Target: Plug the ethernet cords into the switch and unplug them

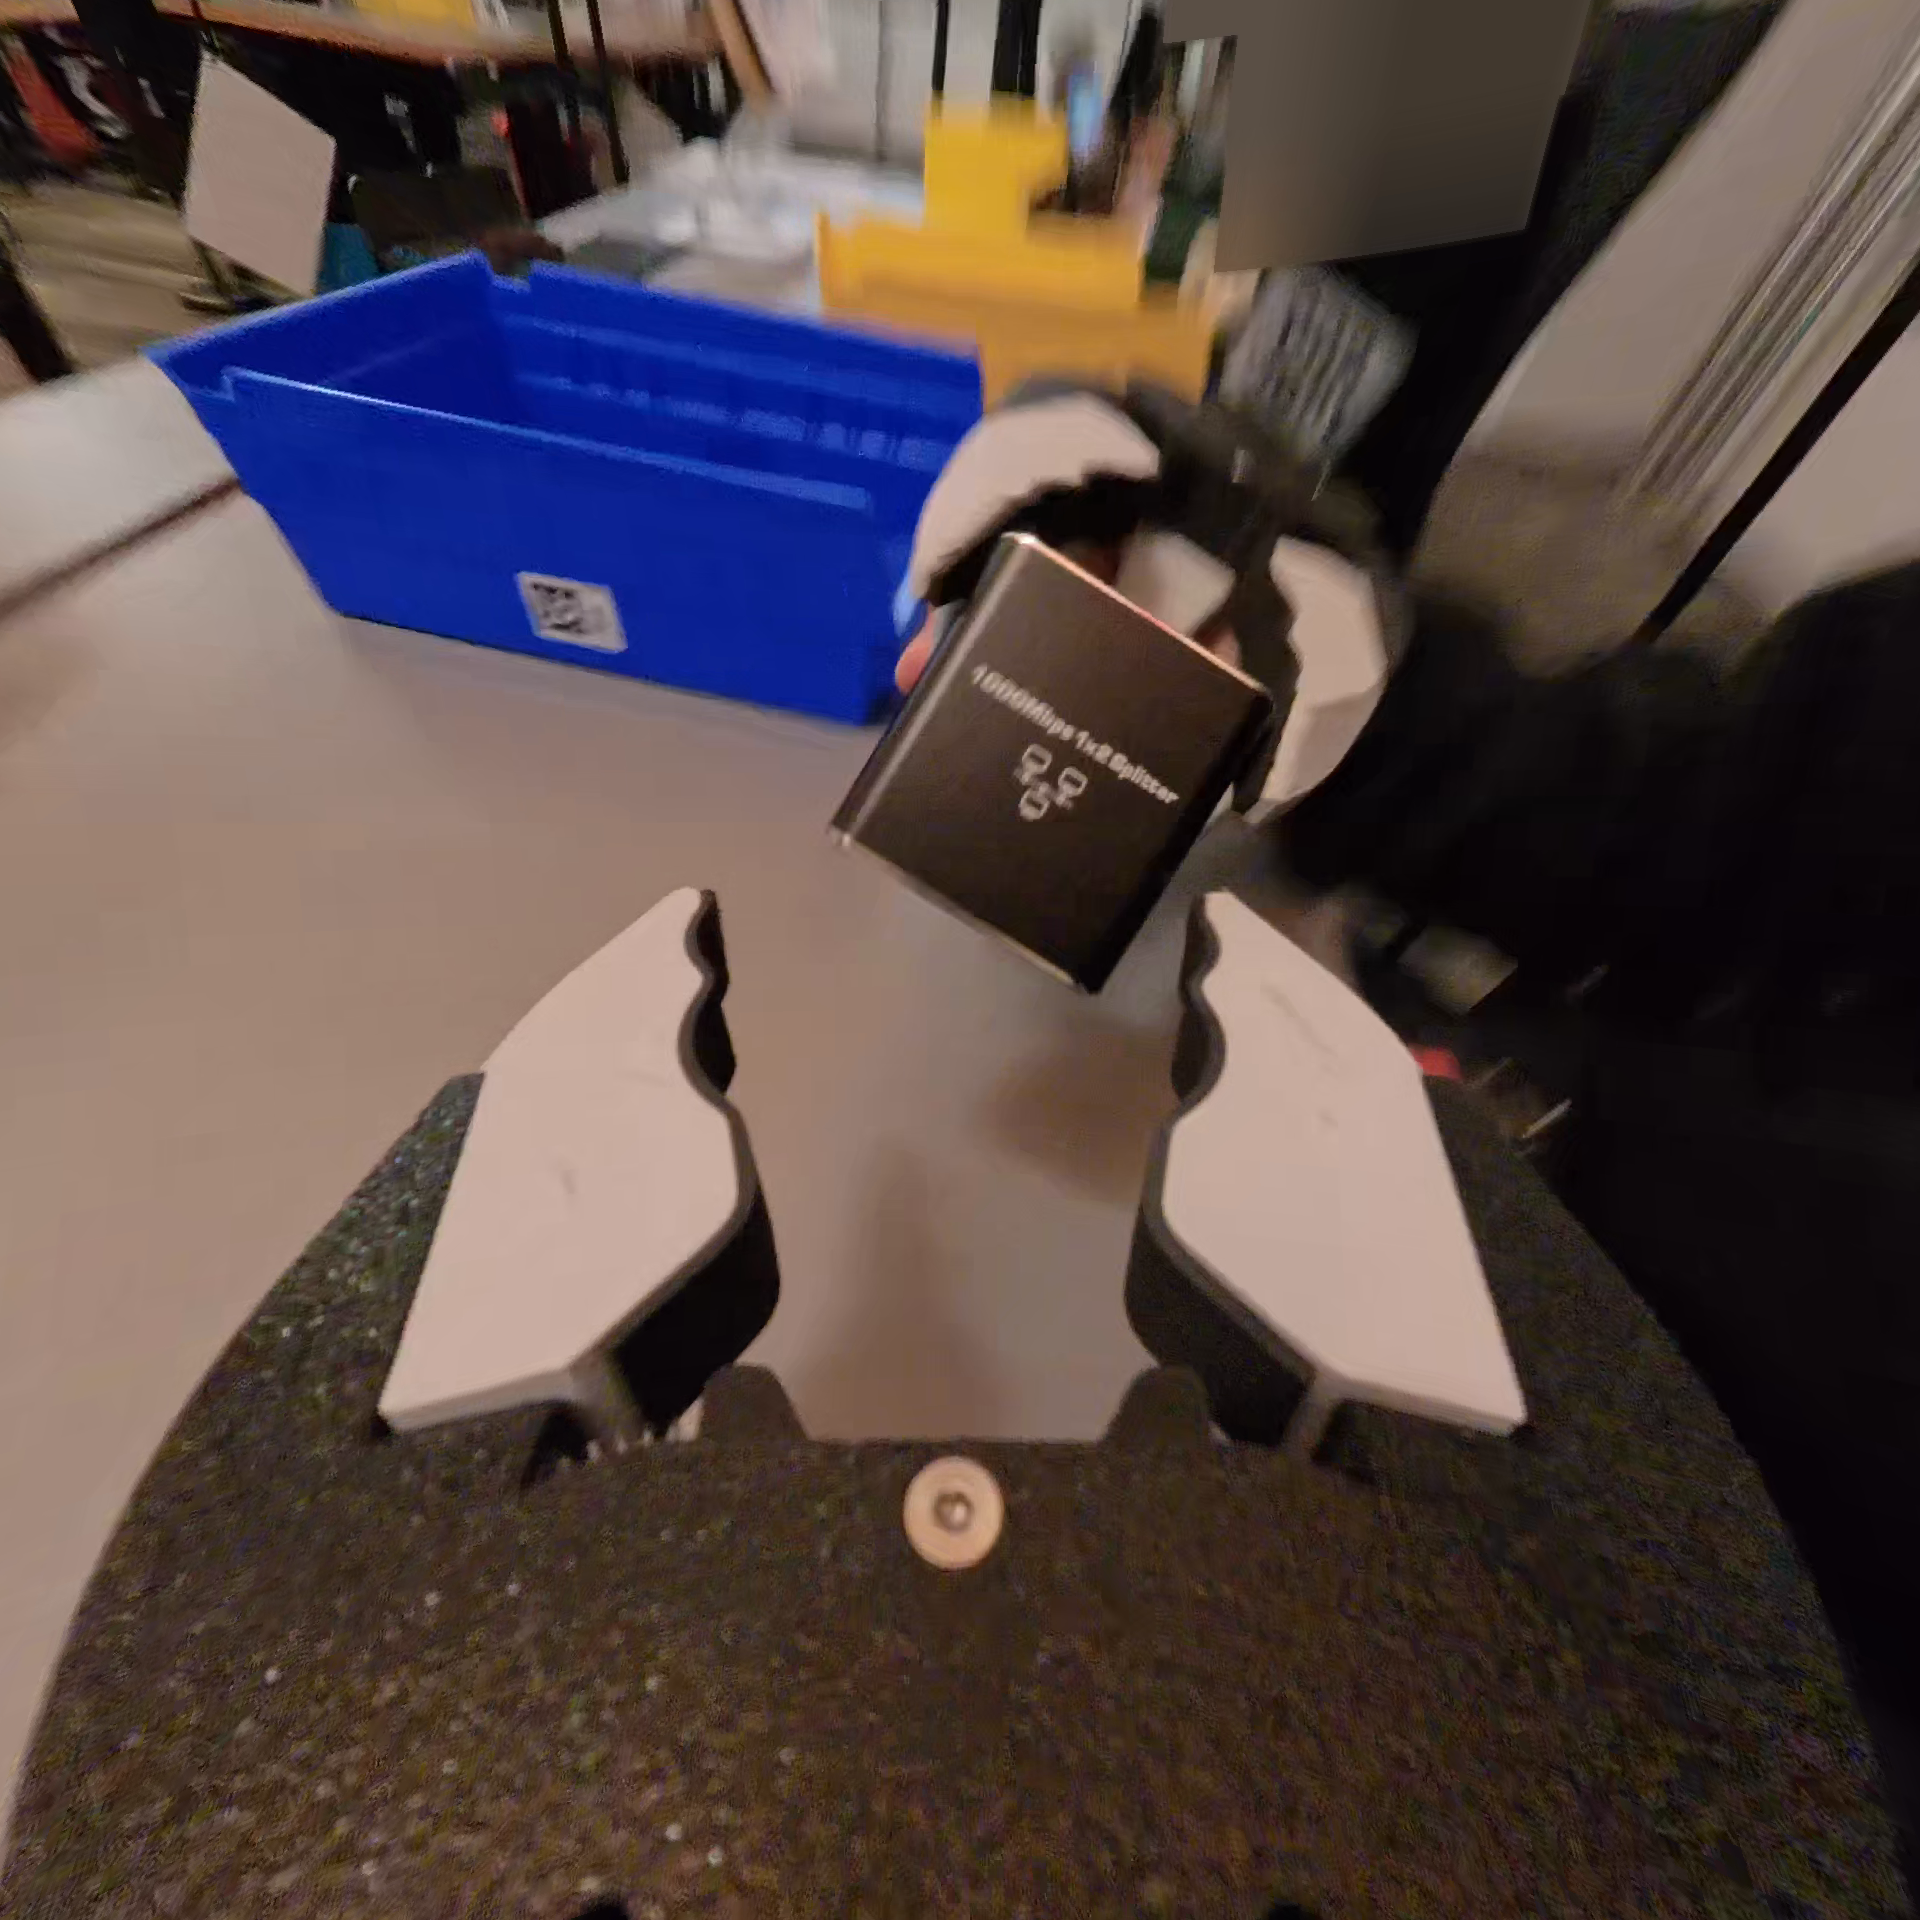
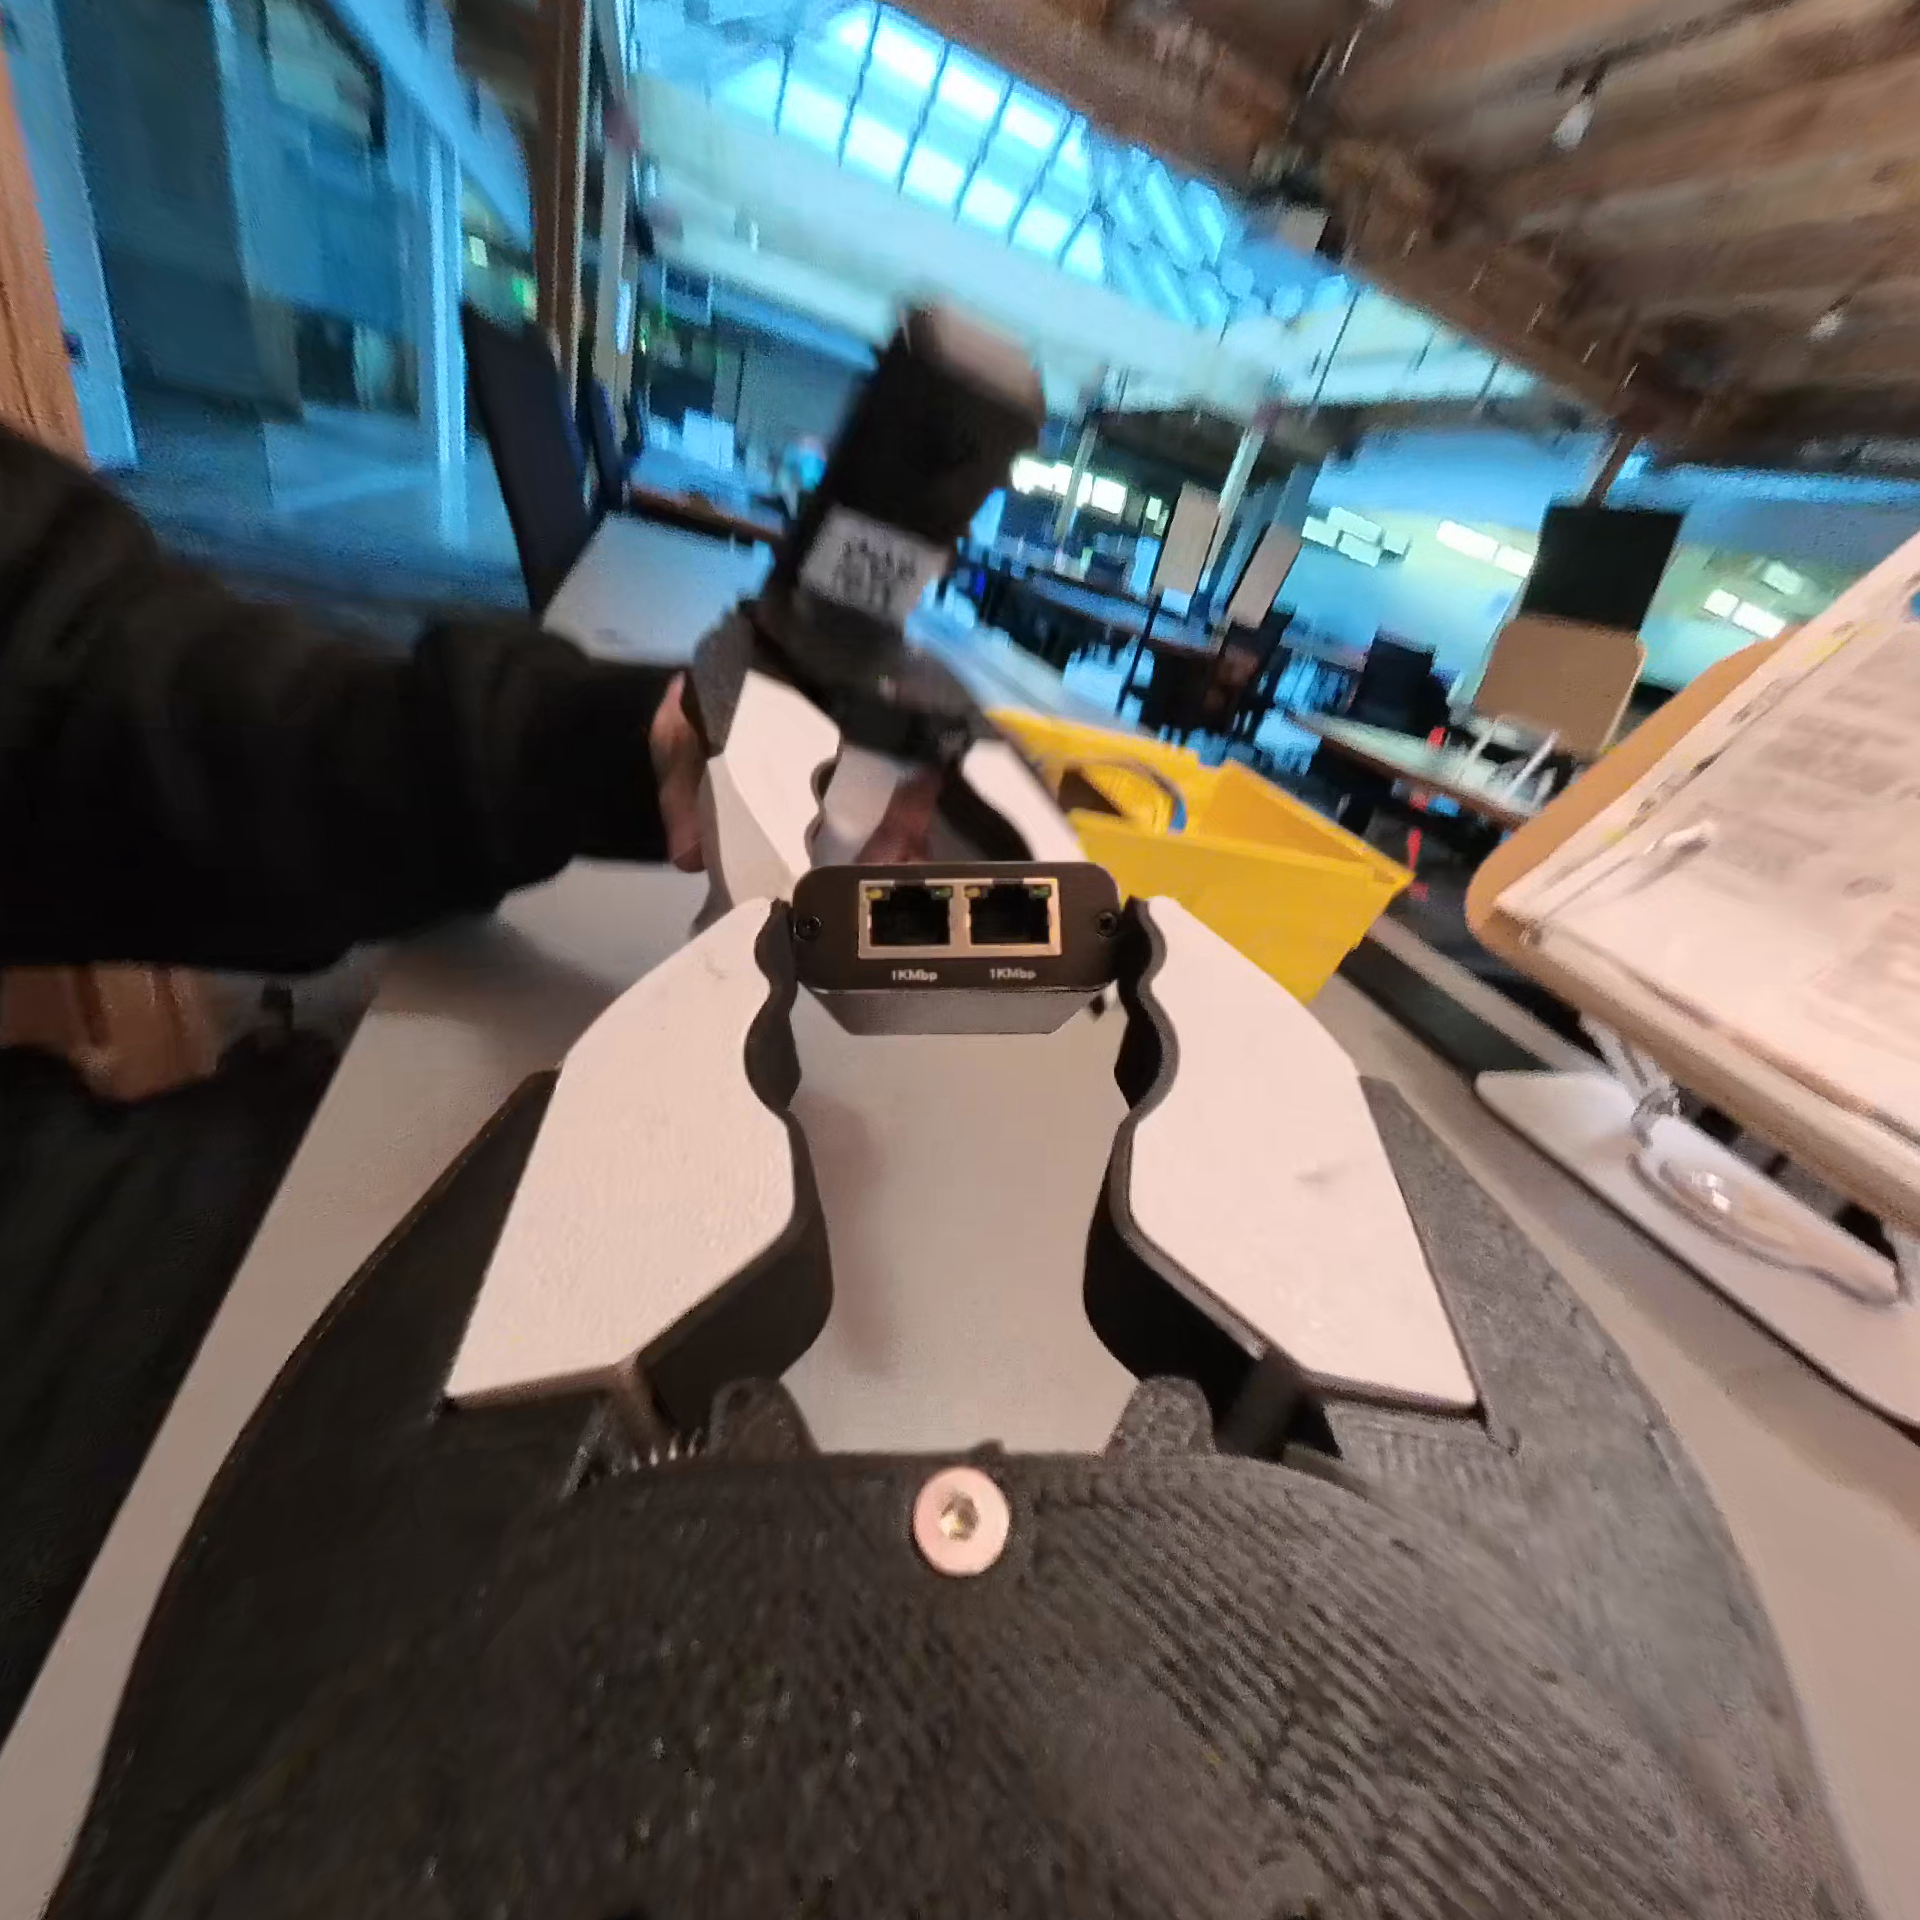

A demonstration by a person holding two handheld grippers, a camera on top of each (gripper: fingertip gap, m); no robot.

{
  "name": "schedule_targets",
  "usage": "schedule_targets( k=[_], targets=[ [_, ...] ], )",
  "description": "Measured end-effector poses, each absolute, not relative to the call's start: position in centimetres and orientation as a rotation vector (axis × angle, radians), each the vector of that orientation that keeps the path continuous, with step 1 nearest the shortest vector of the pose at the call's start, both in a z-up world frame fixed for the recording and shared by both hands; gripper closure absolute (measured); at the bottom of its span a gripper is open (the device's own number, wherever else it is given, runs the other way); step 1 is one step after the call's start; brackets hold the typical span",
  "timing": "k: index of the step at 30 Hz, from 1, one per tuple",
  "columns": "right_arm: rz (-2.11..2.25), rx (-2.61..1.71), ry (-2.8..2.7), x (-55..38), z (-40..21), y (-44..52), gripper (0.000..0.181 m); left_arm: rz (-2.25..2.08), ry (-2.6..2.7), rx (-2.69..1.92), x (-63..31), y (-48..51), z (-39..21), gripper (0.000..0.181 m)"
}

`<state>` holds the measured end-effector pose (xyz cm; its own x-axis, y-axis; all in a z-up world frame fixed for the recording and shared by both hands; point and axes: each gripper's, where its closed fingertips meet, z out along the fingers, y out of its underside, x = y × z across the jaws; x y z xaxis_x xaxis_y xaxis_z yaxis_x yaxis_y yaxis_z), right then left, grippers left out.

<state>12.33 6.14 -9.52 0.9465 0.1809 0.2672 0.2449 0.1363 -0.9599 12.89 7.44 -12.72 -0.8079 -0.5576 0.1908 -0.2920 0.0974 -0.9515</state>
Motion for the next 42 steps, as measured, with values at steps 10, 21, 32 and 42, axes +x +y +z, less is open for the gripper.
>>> schedule_targets(
  k=[10,21,32,42],
  targets=[
    [-0.016,-1.282,-0.388,10.7,-8.6,6.5,0.120,-3.103,1.649,-1.326,10.9,6.4,-10.0,0.144],
    [-0.195,-1.516,-0.437,10.8,-13.5,9.4,0.100,-2.647,1.842,-1.594,10.7,7.2,-12.4,0.156],
    [-0.153,-1.467,-0.322,11.3,-13.2,9.5,0.108,-2.627,1.690,-1.747,11.8,7.3,-12.8,0.157],
    [-0.009,-1.464,-0.210,11.9,-13.0,9.5,0.109,-2.514,1.693,-1.691,12.3,7.5,-12.9,0.139]
  ],
)
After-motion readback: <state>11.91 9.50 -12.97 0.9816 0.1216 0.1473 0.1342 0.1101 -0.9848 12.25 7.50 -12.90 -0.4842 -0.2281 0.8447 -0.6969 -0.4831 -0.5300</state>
